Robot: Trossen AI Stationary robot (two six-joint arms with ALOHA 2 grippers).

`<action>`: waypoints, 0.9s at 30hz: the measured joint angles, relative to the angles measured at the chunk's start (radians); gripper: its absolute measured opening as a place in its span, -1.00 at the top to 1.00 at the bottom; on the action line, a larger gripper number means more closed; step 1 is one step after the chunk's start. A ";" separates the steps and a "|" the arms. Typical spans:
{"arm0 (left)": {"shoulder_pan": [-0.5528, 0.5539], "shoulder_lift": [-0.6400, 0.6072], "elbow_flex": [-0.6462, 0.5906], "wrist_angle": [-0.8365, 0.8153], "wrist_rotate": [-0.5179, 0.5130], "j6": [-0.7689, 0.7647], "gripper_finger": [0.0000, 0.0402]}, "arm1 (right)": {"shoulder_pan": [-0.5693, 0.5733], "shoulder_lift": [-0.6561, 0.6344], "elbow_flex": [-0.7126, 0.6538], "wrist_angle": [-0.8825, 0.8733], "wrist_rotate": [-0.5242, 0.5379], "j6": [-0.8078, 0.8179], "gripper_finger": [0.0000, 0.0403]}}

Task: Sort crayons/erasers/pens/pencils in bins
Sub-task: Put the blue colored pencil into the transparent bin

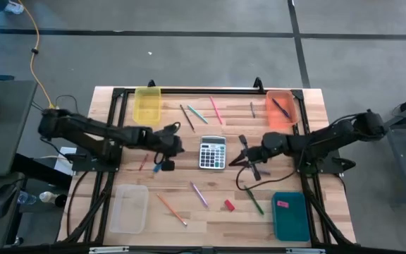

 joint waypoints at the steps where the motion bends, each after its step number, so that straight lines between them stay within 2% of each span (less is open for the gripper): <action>1: 0.013 -0.012 0.034 -0.086 -0.003 0.006 1.00 | -0.010 0.000 0.000 -0.005 -0.012 -0.009 1.00; 6: 0.087 -0.023 0.151 -0.438 -0.016 0.030 1.00 | -0.039 0.000 0.000 -0.008 -0.043 -0.024 1.00; 9: 0.148 -0.023 0.159 -0.517 -0.013 0.066 1.00 | -0.041 0.000 0.000 -0.009 -0.046 -0.009 1.00; 17: 0.275 0.036 0.155 -0.529 0.044 0.148 0.94 | -0.012 0.000 0.000 -0.015 -0.046 0.016 1.00; 27: 0.298 0.190 0.155 -0.525 0.054 0.216 0.56 | -0.012 0.000 0.000 -0.015 -0.046 0.020 1.00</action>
